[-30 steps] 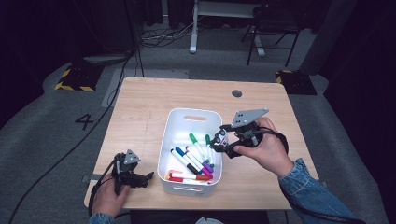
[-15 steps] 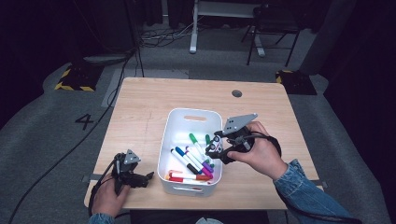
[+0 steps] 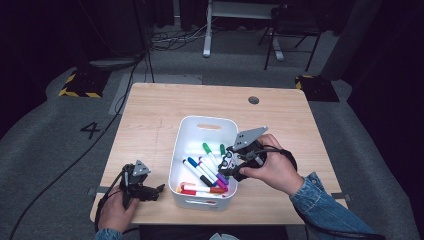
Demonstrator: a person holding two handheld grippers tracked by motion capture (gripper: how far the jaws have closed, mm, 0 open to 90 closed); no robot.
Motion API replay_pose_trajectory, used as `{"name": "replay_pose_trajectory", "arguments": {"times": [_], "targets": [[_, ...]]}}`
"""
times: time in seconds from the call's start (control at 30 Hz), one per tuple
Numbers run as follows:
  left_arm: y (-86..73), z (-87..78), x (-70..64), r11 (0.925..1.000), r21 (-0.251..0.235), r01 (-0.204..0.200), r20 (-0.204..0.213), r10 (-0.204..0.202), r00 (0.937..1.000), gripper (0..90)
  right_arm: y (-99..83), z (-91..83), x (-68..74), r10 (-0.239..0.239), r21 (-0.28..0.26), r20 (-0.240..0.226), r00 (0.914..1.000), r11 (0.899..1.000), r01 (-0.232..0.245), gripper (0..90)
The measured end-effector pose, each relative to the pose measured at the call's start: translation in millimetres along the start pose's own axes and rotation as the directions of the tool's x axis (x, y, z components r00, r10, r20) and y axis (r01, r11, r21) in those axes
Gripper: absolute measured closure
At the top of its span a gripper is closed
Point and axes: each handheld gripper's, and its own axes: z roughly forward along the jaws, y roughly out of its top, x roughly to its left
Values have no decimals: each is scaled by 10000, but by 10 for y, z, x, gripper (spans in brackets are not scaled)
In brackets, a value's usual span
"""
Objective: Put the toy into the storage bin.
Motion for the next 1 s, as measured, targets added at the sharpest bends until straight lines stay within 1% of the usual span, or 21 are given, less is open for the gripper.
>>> {"name": "replay_pose_trajectory", "arguments": {"times": [0.03, 0.27, 0.3, 0.33, 0.37, 0.43, 0.5, 0.53, 0.6, 0.8, 0.83, 0.93, 0.97, 1.0], "targets": [[0, 0, 0, 10000, 3, -3, 2, 3, 10000, 0, -9, 19, 11, 25, 108, -56, 10000, 9999, -24, 251], [0, 0, 0, 10000, 0, 0, 1, 0, 10000, 0, -19, 58, 45, 0, 427, -204, 9998, 9991, 9, 250], [0, 0, 0, 10000, 1, 0, 3, 0, 10000, 0, -17, 75, 52, -33, 621, -250, 9997, 9981, 49, 250], [0, 0, 0, 10000, 1, 0, 3, 0, 10000, 0, -17, 75, 52, -33, 621, -250, 9997, 9981, 49, 250], [0, 1, 1, 10000, -18, -15, 1, 15, 10000, 0, -9, 90, 57, -60, 792, -282, 9996, 9968, 83, 250], [0, 0, 0, 10000, 2, -3, 3, 3, 10000, 0, -2, 95, 60, -79, 872, -294, 9995, 9961, 104, 250], [0, 0, 0, 10000, 2, -3, 1, 3, 10000, 0, 26, 107, 68, -99, 1135, -315, 9995, 9935, 134, 249], [0, 0, 0, 10000, 1, 0, 1, 0, 10000, 0, 44, 124, 73, -174, 1357, -288, 9994, 9905, 211, 249], [0, 0, 0, 10000, 2, -1, 3, 1, 10000, 0, 60, 142, 84, -226, 1573, -191, 9996, 9872, 254, 248], [0, 0, 0, 10000, 0, 3, 3, -3, 10000, 0, 76, 189, 92, -270, 1832, -278, 9992, 9826, 317, 247], [1, 1, 2, 10000, -15, -20, 1, 20, 10000, 0, 76, 212, 97, -303, 1911, -364, 9989, 9809, 367, 246], [1, 1, 2, 10000, -15, -20, -2, 20, 10000, 0, 73, 226, 103, -265, 1982, -431, 9987, 9796, 346, 245], [0, 0, 0, 10000, 3, -3, 3, 3, 10000, 0, 71, 233, 104, -337, 1943, -435, 9985, 9801, 415, 275], [1, 1, 2, 10000, -16, -20, -1, 20, 10000, 0, 76, 222, 94, -456, 2005, -507, 9977, 9782, 548, 312]]}}
